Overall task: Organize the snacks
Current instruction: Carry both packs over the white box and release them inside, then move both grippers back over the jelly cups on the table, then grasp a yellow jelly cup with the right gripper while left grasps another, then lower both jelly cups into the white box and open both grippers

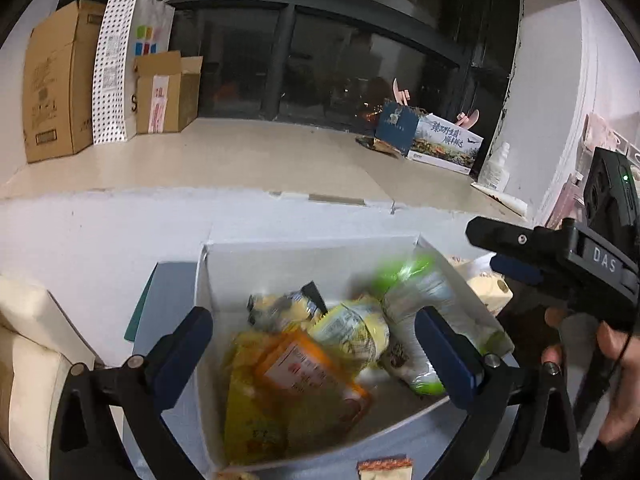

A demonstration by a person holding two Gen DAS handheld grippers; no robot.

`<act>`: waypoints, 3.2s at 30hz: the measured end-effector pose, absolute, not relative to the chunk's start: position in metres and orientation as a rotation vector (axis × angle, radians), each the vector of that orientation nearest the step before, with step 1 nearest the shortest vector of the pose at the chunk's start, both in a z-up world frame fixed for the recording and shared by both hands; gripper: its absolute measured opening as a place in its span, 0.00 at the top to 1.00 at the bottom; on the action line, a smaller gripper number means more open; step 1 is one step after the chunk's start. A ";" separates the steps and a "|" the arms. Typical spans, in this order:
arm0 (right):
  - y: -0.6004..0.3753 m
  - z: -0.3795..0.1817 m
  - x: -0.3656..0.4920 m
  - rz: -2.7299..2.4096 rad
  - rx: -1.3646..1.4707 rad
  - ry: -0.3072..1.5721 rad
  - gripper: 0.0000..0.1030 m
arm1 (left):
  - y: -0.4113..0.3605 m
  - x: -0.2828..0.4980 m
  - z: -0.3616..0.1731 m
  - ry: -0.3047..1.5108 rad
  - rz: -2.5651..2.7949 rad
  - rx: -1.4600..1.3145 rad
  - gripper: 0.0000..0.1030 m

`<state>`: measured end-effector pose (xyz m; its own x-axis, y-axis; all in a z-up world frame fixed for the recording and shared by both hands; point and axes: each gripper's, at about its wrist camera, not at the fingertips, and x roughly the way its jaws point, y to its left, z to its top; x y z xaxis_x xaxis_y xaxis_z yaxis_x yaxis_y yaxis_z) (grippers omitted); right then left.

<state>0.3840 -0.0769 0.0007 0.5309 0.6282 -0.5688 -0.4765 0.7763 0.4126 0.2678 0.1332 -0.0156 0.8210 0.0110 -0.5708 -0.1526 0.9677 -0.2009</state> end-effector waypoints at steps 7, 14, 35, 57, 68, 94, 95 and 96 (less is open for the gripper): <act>-0.092 0.007 0.360 0.676 0.150 0.702 0.00 | 0.135 0.234 -0.009 0.566 0.063 -0.262 0.00; -0.123 0.019 0.292 0.737 0.060 0.595 0.00 | 0.110 0.175 -0.002 0.520 -0.019 -0.224 0.00; -0.233 -0.073 0.154 0.653 0.026 0.633 0.00 | 0.048 0.037 -0.060 0.597 -0.023 -0.252 0.00; -0.156 -0.155 0.255 0.591 -0.137 0.908 0.61 | 0.080 0.033 -0.086 0.649 0.050 -0.328 0.00; -0.179 -0.115 0.224 0.660 -0.050 0.794 0.62 | 0.107 0.085 -0.106 0.709 0.072 -0.316 0.00; -0.181 -0.084 0.184 0.762 -0.030 0.718 0.62 | 0.105 0.125 -0.104 0.685 0.016 -0.228 0.54; -0.180 -0.082 0.184 0.763 -0.024 0.715 0.62 | 0.100 0.117 -0.095 0.660 -0.003 -0.230 0.54; -0.180 -0.080 0.183 0.768 -0.013 0.708 0.62 | 0.094 0.108 -0.085 0.628 -0.029 -0.246 0.54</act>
<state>0.1831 -0.1796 -0.0797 0.5024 0.6311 -0.5910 -0.6397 0.7312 0.2370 0.1075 0.0936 -0.0848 0.8099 -0.1012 -0.5777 -0.0474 0.9705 -0.2364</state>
